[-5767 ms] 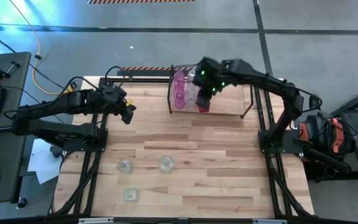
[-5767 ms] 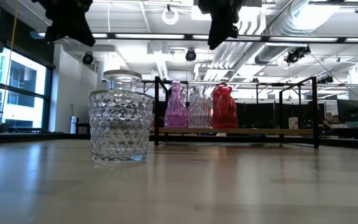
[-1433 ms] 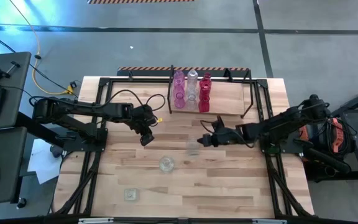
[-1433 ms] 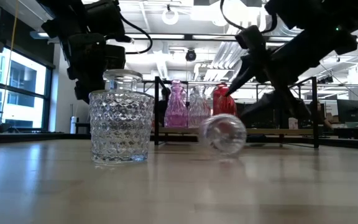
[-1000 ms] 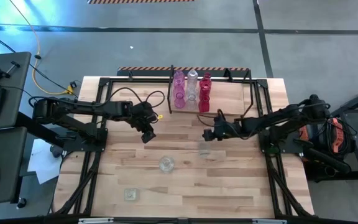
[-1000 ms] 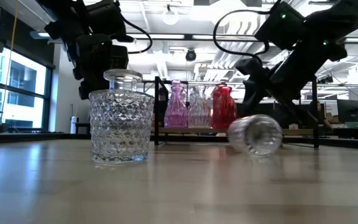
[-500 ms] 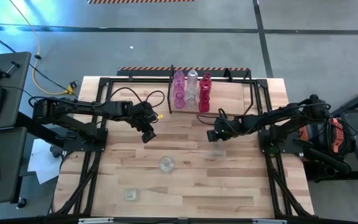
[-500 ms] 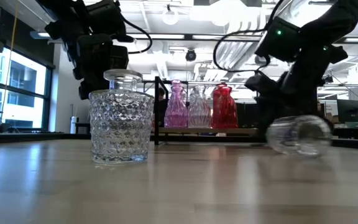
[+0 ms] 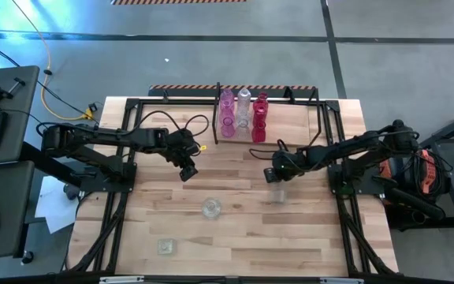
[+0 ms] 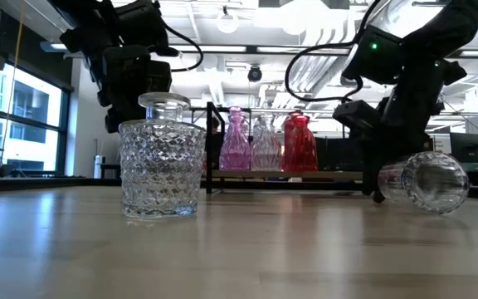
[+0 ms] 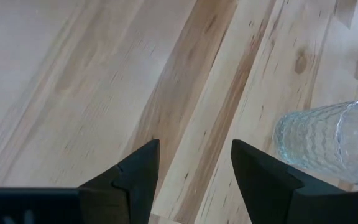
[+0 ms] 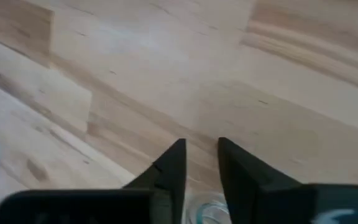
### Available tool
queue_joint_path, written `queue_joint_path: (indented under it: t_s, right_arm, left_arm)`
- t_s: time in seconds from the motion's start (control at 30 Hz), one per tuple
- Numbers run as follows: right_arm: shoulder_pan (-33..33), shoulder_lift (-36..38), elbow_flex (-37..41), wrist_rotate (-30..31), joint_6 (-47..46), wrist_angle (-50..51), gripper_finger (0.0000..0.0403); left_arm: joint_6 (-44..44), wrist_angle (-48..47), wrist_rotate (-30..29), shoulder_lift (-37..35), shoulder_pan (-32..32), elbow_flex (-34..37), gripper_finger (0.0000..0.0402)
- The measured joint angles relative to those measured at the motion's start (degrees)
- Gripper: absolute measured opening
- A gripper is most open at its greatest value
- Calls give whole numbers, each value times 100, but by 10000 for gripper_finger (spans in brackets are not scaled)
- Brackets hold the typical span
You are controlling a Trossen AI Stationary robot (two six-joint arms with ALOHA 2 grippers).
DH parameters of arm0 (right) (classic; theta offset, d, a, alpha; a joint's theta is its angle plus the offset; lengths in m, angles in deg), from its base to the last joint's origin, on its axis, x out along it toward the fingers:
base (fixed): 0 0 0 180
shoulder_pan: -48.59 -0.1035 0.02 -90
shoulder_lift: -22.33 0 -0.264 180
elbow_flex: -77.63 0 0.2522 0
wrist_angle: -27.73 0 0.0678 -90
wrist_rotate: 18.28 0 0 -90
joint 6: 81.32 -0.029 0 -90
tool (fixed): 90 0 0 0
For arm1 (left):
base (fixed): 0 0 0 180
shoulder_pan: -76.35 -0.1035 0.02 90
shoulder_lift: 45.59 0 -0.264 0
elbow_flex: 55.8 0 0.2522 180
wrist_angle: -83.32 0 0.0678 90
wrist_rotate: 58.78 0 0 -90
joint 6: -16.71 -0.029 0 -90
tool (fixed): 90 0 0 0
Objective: Sort vases onto shelf
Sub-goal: Put the transparent vase on the shelf
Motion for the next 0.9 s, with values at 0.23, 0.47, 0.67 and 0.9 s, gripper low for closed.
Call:
queue_joint_path:
  t_s: [0.23, 0.47, 0.67, 0.9]
  right_arm:
    - [-80, 0, 0, -146, 118, -144, 54]
    - [-65, 0, 2, -243, 64, -608, 139]
    - [-66, 0, 2, -628, -119, -242, 200]
    - [-248, 381, 2, 749, -792, 378, 206]
  left_arm:
    - [0, -4, -2, 0, 0, 0, 188]
    - [-6, -4, -2, 0, 0, -2, 189]
    - [-48, -33, -2, 0, 0, -2, 188]
    - [-53, -39, 0, 0, 2, -2, 187]
